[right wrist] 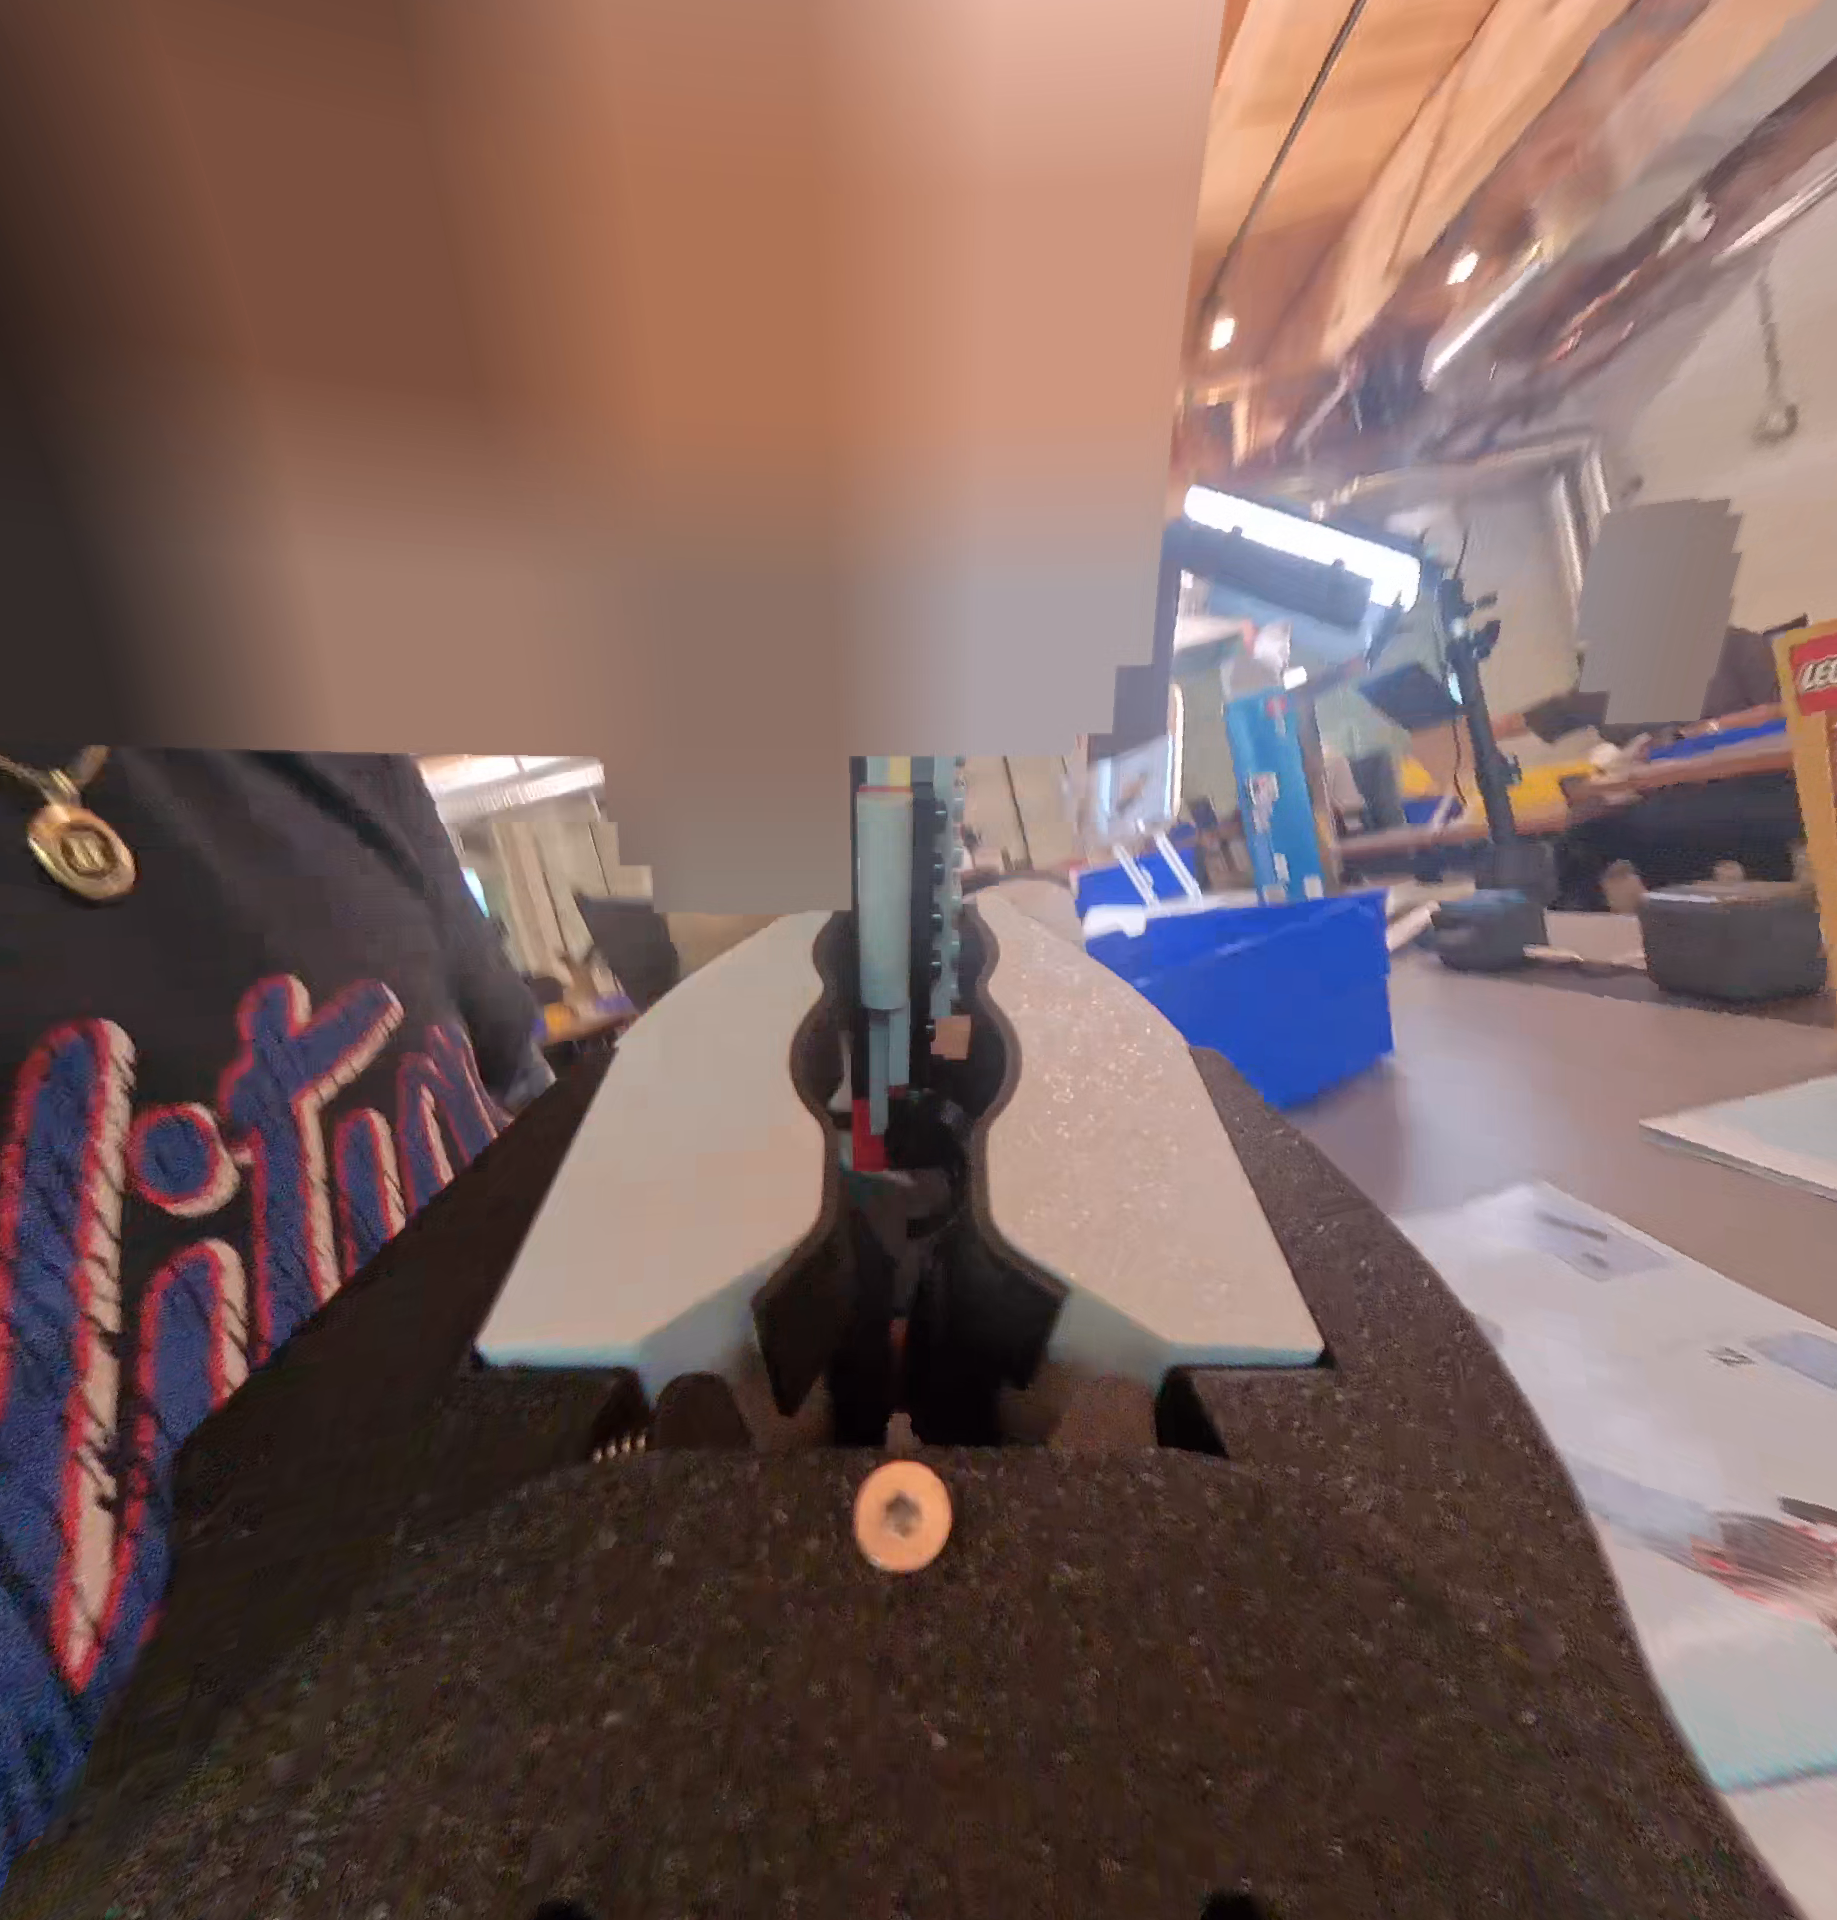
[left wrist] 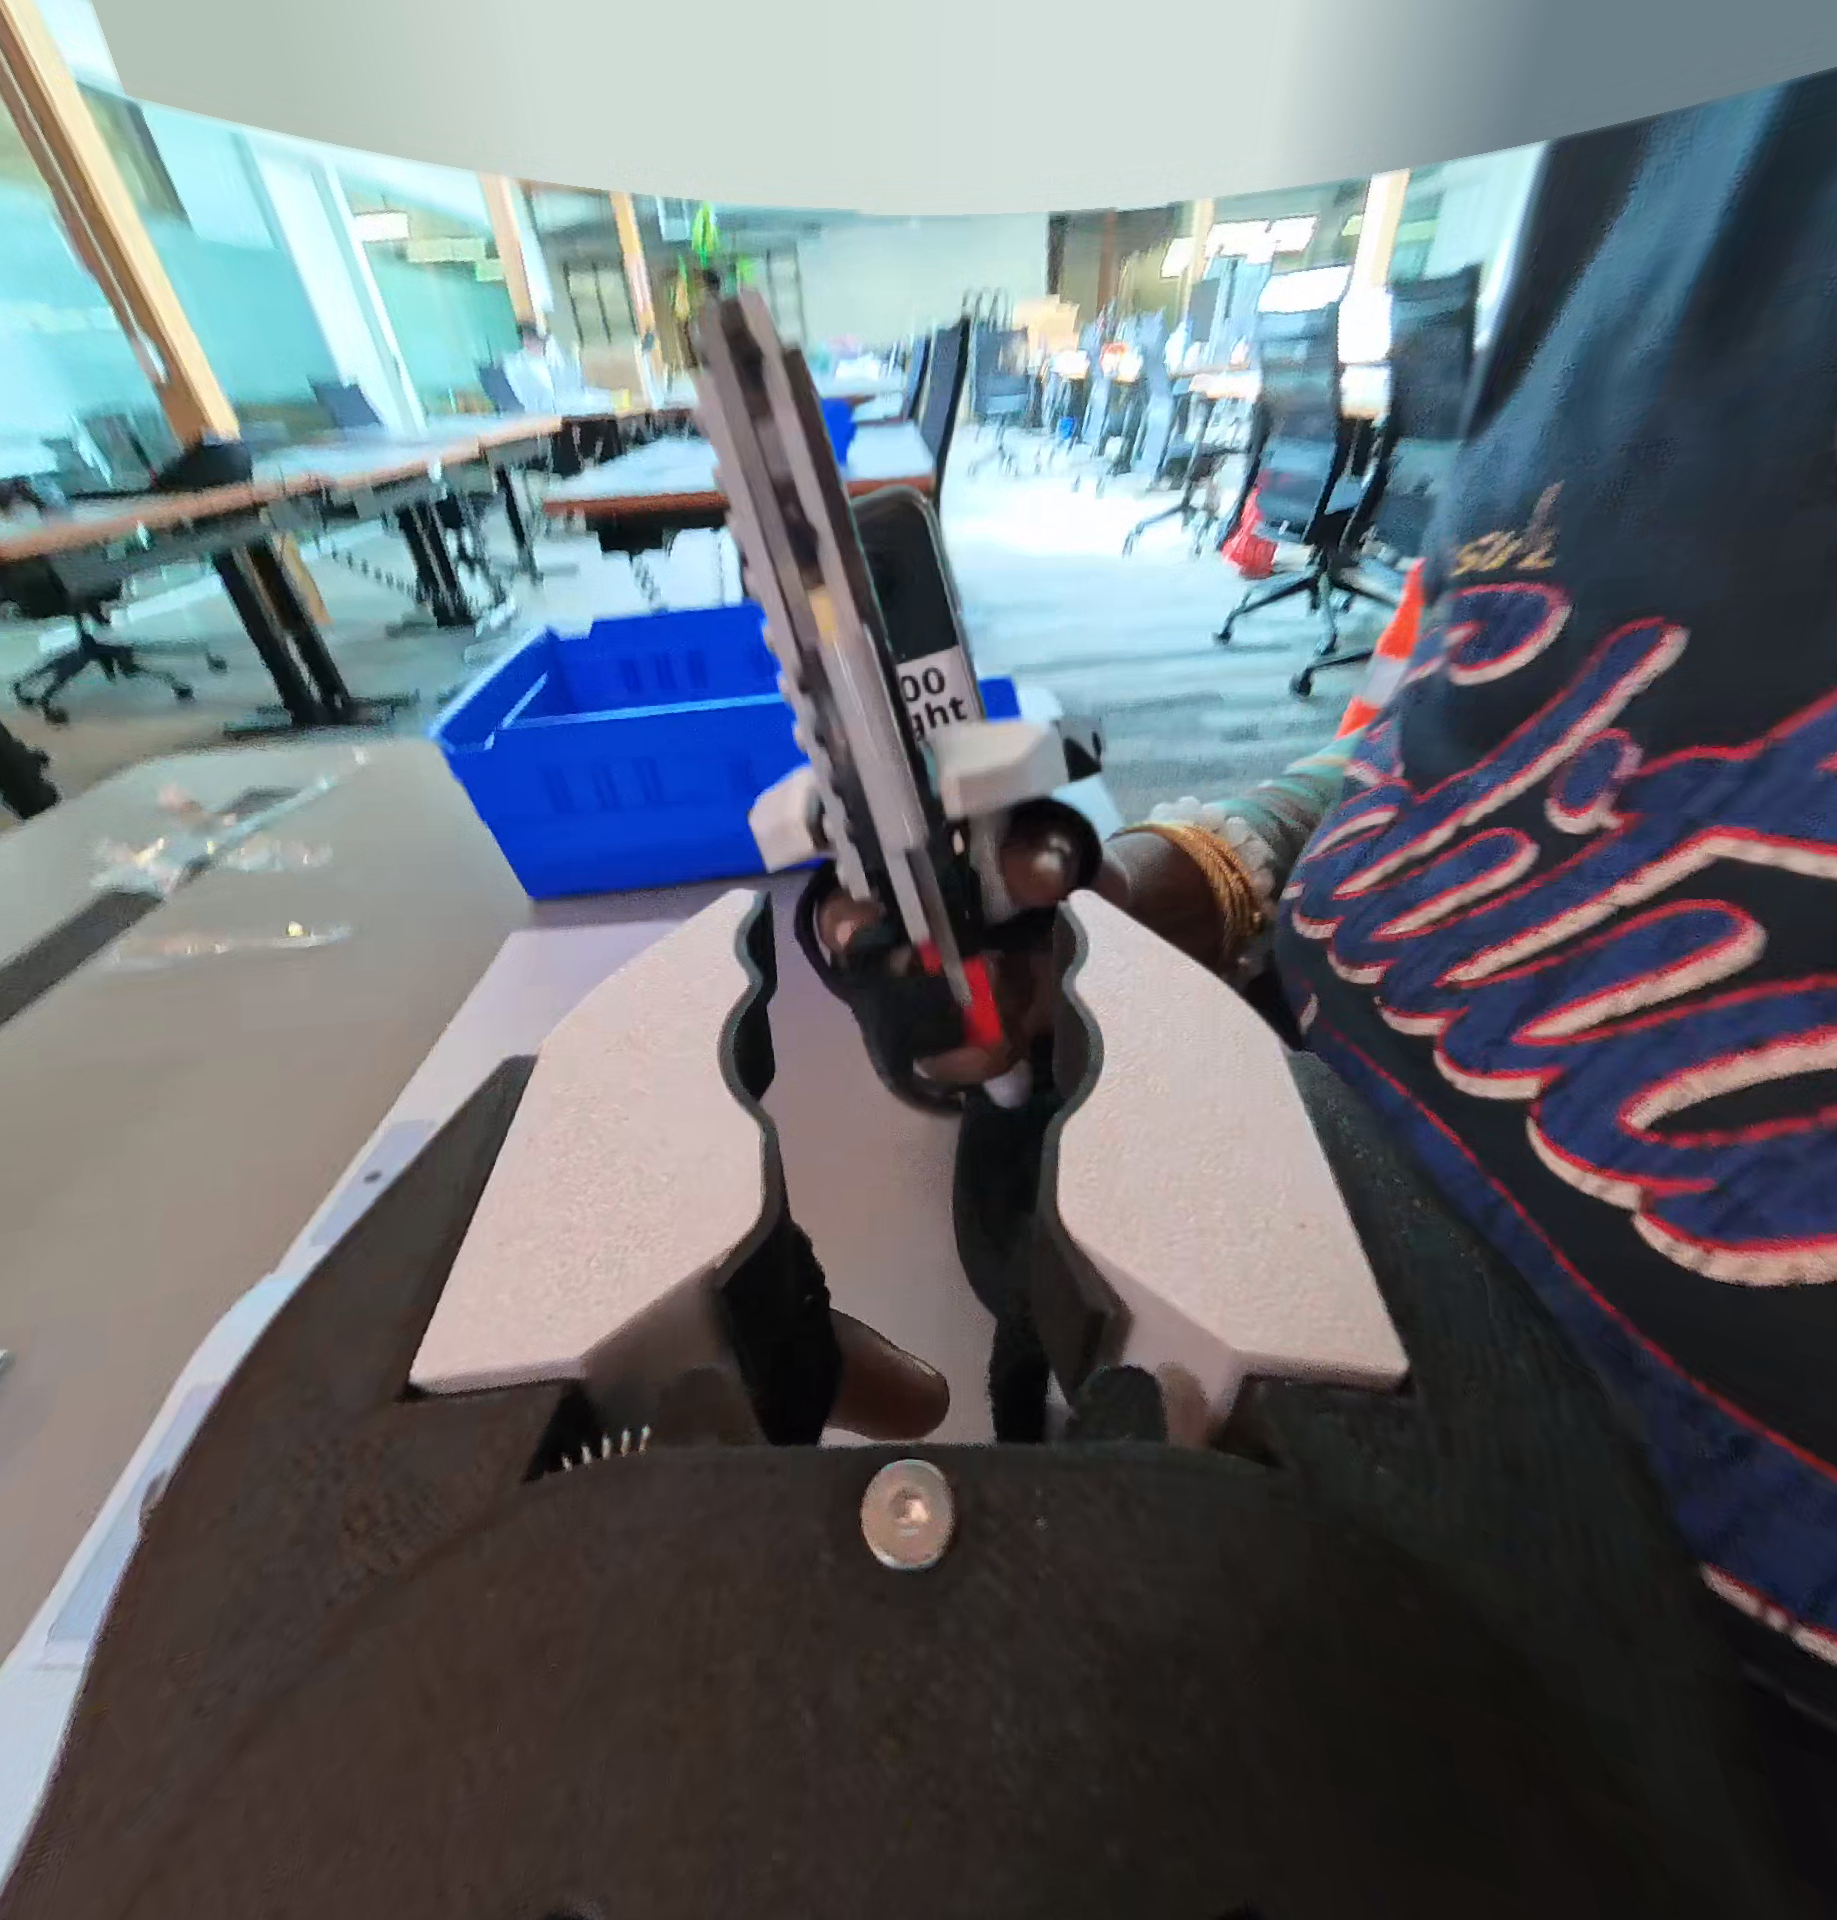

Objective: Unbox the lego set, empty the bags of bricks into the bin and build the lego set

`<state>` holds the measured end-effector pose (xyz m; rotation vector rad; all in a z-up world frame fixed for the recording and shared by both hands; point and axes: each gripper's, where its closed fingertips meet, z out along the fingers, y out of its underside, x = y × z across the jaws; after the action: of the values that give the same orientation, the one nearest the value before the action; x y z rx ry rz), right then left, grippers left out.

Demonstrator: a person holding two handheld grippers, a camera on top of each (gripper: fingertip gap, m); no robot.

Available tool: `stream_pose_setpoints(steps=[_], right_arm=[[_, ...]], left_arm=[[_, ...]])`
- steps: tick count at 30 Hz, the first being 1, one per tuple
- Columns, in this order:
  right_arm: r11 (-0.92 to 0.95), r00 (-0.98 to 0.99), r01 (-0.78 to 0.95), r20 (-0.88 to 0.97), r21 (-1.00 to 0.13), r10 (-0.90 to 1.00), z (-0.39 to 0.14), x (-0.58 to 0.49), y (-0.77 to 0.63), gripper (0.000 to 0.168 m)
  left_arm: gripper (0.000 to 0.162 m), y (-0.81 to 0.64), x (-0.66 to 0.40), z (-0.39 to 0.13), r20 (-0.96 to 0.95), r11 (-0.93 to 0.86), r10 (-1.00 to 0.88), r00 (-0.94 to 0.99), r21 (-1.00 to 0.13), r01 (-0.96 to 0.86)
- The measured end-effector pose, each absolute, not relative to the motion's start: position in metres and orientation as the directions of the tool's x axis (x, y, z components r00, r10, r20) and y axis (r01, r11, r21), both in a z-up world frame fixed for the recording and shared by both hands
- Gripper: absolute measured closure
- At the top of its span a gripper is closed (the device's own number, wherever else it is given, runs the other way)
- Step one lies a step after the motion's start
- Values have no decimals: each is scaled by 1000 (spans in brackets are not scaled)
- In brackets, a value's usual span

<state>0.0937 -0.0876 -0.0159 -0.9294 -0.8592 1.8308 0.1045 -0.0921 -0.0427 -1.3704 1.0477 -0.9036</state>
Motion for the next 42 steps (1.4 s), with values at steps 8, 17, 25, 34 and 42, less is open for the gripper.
stream_pose_setpoints(steps=[8,17,25,34,42], right_arm=[[-223,-346,-551,-23,-804,938,6,124,-97,149],[-88,-340,-582,144,-808,929,15,134,-109,149],[-75,-362,-550,156,-832,919,7,133,-112,149],[-90,-367,-509,122,-856,922,0,127,-108,149],[-142,-399,-527,97,-838,912,6,127,-113,149]], left_arm=[[110,-87,143,-12,-110,78,-913,394,-992,-97],[106,-96,159,-8,-228,178,-896,381,-971,-163],[126,-89,155,-15,-388,283,-813,433,-915,-288],[87,-99,160,-12,-236,178,-914,332,-965,-195],[102,-97,163,-13,-272,214,-884,379,-959,-188]])
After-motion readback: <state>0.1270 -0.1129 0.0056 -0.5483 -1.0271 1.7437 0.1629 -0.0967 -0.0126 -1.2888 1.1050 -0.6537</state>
